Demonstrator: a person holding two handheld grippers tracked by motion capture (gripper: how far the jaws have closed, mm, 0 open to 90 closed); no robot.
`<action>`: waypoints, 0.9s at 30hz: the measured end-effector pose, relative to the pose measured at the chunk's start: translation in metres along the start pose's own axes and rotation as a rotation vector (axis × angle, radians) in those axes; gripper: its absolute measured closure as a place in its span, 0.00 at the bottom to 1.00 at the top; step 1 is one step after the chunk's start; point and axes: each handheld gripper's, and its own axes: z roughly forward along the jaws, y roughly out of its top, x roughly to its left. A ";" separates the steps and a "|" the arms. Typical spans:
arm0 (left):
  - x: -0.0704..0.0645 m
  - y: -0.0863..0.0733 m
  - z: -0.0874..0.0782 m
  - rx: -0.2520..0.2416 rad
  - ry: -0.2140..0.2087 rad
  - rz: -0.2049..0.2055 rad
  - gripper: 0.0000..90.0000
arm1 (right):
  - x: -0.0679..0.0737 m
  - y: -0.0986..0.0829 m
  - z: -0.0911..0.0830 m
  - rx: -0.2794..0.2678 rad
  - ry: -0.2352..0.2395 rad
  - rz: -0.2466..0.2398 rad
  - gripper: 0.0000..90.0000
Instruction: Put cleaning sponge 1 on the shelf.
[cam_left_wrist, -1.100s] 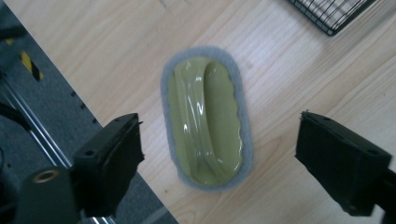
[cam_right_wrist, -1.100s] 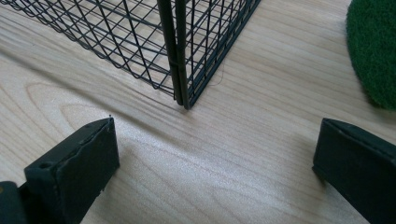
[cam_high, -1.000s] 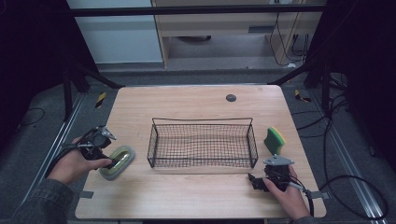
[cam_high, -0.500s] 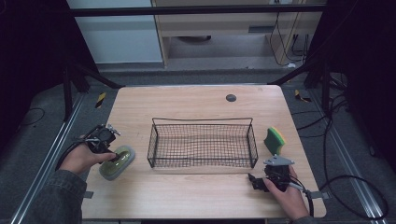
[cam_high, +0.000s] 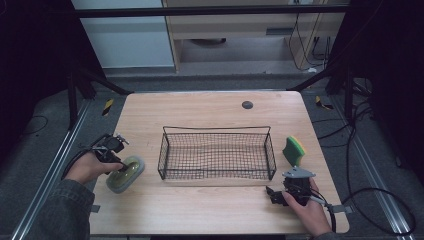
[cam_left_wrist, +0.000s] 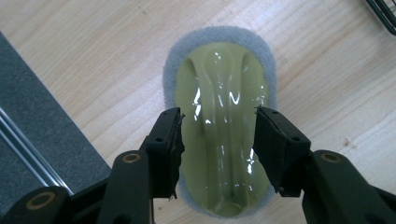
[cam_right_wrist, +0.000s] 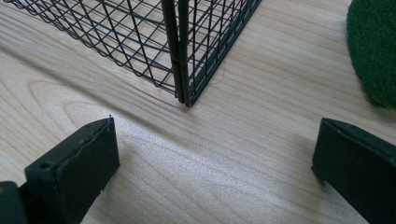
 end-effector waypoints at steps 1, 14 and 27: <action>-0.001 -0.001 0.002 0.010 -0.001 0.015 0.57 | 0.000 0.000 0.000 0.000 0.000 0.000 0.01; -0.002 0.003 0.011 0.003 -0.029 0.011 0.63 | 0.000 0.000 0.000 0.000 0.000 -0.001 0.01; 0.000 0.005 0.012 -0.007 -0.026 0.015 0.70 | 0.000 0.000 0.000 0.000 0.002 -0.001 0.01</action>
